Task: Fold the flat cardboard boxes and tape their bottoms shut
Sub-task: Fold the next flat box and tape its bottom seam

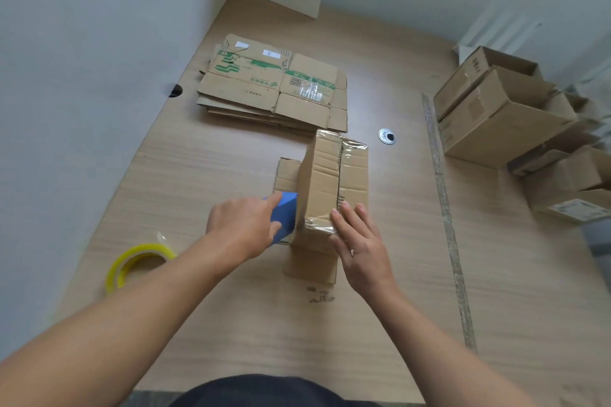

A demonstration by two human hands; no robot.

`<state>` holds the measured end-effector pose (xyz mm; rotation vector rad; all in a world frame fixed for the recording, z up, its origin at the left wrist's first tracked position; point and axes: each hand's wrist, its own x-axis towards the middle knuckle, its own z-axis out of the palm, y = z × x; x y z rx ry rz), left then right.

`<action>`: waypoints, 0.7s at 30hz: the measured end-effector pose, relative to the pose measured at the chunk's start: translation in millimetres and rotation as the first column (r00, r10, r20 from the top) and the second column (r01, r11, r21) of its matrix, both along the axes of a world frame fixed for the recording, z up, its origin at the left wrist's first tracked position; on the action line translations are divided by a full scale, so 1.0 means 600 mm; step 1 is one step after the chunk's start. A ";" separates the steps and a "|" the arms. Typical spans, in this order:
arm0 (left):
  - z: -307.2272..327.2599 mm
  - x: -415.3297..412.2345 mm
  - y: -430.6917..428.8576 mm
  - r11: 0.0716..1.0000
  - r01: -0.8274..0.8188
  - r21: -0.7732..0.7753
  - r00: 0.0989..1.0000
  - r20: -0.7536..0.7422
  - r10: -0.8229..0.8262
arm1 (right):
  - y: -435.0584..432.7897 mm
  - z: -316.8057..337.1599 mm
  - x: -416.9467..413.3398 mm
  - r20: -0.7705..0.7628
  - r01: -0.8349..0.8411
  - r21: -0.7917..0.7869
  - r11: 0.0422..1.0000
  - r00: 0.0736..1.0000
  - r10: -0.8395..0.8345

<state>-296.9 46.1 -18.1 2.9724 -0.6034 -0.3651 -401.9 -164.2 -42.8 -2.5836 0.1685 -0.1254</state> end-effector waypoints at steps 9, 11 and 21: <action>-0.108 -0.022 0.071 0.995 -0.073 0.075 0.994 0.083 0.067 | 0.013 0.005 -0.028 0.054 -0.028 -0.077 0.997 0.998 0.032; -0.118 -0.028 0.066 0.997 -0.046 0.070 0.997 0.061 0.042 | 0.007 0.002 -0.034 0.105 -0.069 -0.131 0.989 0.991 0.083; -0.034 -0.074 0.013 0.734 0.392 -0.555 0.912 0.339 -0.230 | -0.018 -0.020 -0.040 0.300 -0.108 -0.165 0.980 0.941 0.154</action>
